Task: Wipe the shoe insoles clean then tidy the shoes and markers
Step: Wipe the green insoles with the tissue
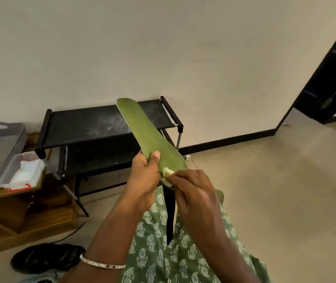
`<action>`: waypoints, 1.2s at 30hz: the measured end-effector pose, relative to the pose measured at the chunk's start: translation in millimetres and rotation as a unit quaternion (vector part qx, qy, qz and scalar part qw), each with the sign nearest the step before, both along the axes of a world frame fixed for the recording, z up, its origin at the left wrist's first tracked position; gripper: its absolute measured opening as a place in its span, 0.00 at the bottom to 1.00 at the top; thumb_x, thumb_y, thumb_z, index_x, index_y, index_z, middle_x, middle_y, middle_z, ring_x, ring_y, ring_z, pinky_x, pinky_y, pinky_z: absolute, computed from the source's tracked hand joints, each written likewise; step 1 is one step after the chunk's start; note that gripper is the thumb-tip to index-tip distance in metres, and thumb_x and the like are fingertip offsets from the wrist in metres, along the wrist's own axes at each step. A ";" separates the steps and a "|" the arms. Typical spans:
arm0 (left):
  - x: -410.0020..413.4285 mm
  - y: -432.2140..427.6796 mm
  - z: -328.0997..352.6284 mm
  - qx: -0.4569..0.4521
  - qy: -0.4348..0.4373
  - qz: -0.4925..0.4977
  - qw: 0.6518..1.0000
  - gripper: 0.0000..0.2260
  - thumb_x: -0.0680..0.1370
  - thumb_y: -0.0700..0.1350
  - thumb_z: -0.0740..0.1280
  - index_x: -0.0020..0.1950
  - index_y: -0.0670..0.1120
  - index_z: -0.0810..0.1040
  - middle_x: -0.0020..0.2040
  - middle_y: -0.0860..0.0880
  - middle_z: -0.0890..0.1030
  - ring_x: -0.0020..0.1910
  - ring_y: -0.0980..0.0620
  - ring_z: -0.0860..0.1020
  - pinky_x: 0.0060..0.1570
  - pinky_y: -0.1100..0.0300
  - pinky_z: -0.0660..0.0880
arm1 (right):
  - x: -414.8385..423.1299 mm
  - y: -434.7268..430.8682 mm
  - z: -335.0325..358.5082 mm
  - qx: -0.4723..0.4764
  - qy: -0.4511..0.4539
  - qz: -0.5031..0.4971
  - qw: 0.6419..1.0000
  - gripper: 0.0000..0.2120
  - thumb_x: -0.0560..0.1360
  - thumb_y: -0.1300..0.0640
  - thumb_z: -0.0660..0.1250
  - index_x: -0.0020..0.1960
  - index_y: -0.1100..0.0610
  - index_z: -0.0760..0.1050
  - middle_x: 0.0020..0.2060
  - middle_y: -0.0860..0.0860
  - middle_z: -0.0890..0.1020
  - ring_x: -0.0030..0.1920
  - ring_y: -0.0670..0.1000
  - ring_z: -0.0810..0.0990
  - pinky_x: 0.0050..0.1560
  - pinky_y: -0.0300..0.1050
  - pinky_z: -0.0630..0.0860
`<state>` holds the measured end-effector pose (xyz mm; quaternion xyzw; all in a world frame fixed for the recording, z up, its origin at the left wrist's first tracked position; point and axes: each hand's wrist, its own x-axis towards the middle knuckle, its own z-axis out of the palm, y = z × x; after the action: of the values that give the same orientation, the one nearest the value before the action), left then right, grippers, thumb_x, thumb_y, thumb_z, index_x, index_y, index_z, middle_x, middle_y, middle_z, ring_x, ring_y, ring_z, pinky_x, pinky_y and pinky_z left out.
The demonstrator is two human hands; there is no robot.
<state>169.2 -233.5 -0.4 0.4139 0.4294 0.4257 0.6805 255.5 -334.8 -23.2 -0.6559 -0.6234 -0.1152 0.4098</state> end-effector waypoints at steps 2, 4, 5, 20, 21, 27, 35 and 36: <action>6.2 0.0 -0.5 0.003 0.006 -0.012 1.000 0.10 0.85 0.43 0.58 0.65 0.46 0.74 0.56 0.44 0.83 0.54 0.45 0.83 0.44 0.51 0.82 | 16.7 14.5 1.9 0.011 0.007 -0.015 1.000 0.09 0.71 0.66 0.74 0.51 0.60 0.84 0.46 0.52 0.84 0.46 0.49 0.80 0.45 0.30 0.72; 13.4 -1.3 -1.5 0.008 0.010 -0.033 0.999 0.11 0.85 0.44 0.58 0.66 0.47 0.74 0.55 0.45 0.84 0.53 0.47 0.83 0.42 0.53 0.82 | 34.9 31.2 4.8 0.008 0.035 -0.021 0.999 0.09 0.72 0.68 0.73 0.51 0.60 0.85 0.47 0.52 0.84 0.47 0.51 0.80 0.46 0.40 0.77; 16.3 -1.7 -2.4 0.011 0.013 -0.038 0.999 0.11 0.85 0.44 0.58 0.65 0.48 0.74 0.55 0.46 0.84 0.52 0.48 0.84 0.41 0.54 0.82 | 42.1 37.6 5.7 0.003 0.048 -0.017 0.999 0.09 0.72 0.68 0.72 0.50 0.59 0.85 0.47 0.51 0.84 0.47 0.51 0.80 0.46 0.44 0.78; 142.2 69.3 -43.6 -0.072 0.057 -0.074 0.993 0.09 0.85 0.44 0.59 0.64 0.50 0.73 0.56 0.48 0.83 0.53 0.49 0.83 0.46 0.52 0.82 | 148.6 52.8 -47.6 -0.084 0.141 -0.056 0.985 0.13 0.70 0.68 0.75 0.48 0.51 0.84 0.45 0.41 0.83 0.47 0.38 0.79 0.49 0.33 0.75; 155.5 73.8 -49.1 -0.076 0.064 -0.095 0.991 0.10 0.85 0.45 0.59 0.66 0.50 0.72 0.56 0.48 0.83 0.52 0.50 0.83 0.42 0.54 0.82 | 160.9 57.7 -52.0 -0.075 0.148 -0.072 0.983 0.13 0.71 0.67 0.75 0.48 0.51 0.84 0.45 0.42 0.83 0.46 0.40 0.79 0.47 0.38 0.78; 209.4 72.8 -76.9 -0.111 0.086 -0.229 0.963 0.11 0.85 0.47 0.58 0.61 0.58 0.77 0.51 0.52 0.86 0.51 0.51 0.84 0.41 0.55 0.81 | 222.6 102.6 -74.8 -0.080 0.151 -0.144 0.975 0.08 0.73 0.65 0.72 0.49 0.54 0.85 0.44 0.47 0.83 0.44 0.48 0.81 0.44 0.45 0.79; 240.4 70.1 -125.5 -0.085 0.166 -0.373 0.909 0.11 0.85 0.43 0.60 0.64 0.50 0.78 0.54 0.53 0.86 0.52 0.55 0.84 0.50 0.61 0.80 | 297.5 144.6 -116.2 -0.090 0.215 -0.162 0.959 0.07 0.75 0.63 0.70 0.51 0.56 0.84 0.46 0.48 0.85 0.44 0.45 0.81 0.47 0.41 0.79; 244.6 75.4 -131.3 -0.087 0.175 -0.379 0.904 0.11 0.84 0.42 0.60 0.64 0.50 0.78 0.53 0.53 0.86 0.51 0.56 0.84 0.49 0.62 0.80 | 307.4 145.1 -120.6 -0.090 0.250 -0.166 0.950 0.08 0.74 0.63 0.71 0.52 0.55 0.84 0.46 0.47 0.85 0.43 0.43 0.81 0.47 0.39 0.79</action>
<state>413.8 -158.1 -131.7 0.5529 0.3876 0.0172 0.7374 562.8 -189.6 -143.7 -0.7922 -0.3907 0.0428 0.4668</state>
